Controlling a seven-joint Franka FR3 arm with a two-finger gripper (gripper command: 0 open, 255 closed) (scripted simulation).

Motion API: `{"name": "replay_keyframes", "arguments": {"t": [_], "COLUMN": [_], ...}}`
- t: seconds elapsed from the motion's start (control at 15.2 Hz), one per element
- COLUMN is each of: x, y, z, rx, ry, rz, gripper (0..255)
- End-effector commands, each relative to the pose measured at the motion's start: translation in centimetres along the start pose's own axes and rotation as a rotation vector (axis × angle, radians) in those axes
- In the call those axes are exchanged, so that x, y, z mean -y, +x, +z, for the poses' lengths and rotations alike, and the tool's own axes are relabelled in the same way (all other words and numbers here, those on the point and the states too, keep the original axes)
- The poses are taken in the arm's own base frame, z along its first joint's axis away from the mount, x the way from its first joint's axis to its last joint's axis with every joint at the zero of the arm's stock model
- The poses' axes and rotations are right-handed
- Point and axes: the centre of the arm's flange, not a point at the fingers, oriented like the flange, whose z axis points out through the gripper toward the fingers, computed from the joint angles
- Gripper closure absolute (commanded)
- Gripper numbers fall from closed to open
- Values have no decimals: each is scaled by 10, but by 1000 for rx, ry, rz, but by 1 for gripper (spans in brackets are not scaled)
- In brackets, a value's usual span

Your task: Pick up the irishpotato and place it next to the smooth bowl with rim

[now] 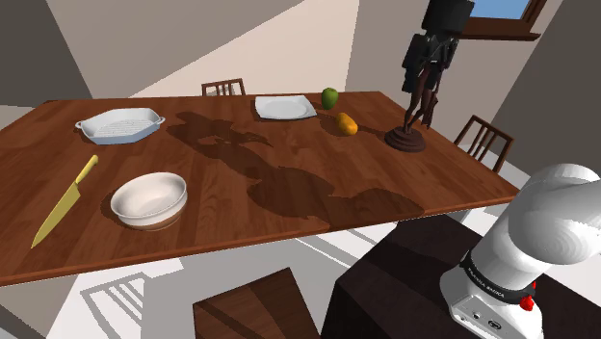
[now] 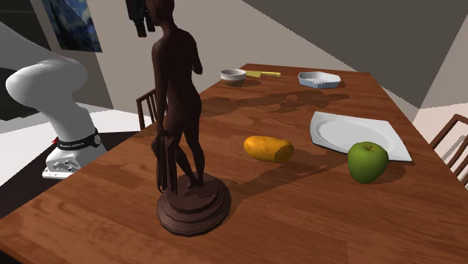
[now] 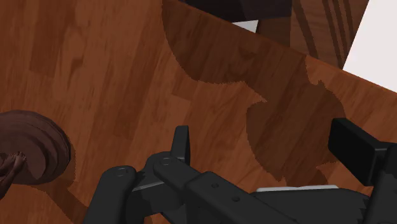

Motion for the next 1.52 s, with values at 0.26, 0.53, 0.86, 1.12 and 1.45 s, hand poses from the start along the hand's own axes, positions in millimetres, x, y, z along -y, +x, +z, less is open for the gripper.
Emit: {"name": "replay_keyframes", "arguments": {"t": [0.26, 0.53, 0.86, 1.12, 1.45], "x": [-22, -45, -75, -99, -131], "y": [40, 80, 130, 169, 218], "z": [24, 48, 77, 100, 128], "rx": [-8, -15, -24, -32, -41], "ry": [-2, -4, -6, -7, -10], "rz": [17, 34, 56, 73, 94], "gripper": [0, 0, 0, 0, 0]}}
